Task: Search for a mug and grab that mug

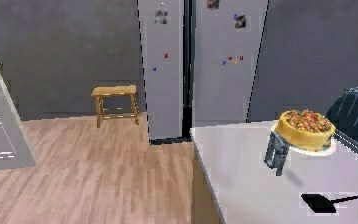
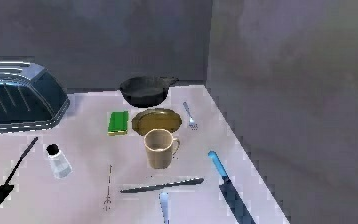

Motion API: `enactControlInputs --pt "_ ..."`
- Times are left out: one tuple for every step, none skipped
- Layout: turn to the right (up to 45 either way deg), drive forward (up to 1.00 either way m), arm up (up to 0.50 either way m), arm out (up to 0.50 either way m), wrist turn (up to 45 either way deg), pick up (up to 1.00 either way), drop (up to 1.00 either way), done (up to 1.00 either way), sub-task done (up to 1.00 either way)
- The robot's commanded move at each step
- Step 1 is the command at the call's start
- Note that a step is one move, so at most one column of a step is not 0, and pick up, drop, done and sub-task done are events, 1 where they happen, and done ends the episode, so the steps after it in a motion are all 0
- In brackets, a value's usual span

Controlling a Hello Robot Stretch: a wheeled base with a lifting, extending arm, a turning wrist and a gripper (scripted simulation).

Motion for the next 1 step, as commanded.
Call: enactControlInputs --pt "0.0 0.00 0.38 0.00 0.0 0.00 0.00 0.00 0.00"
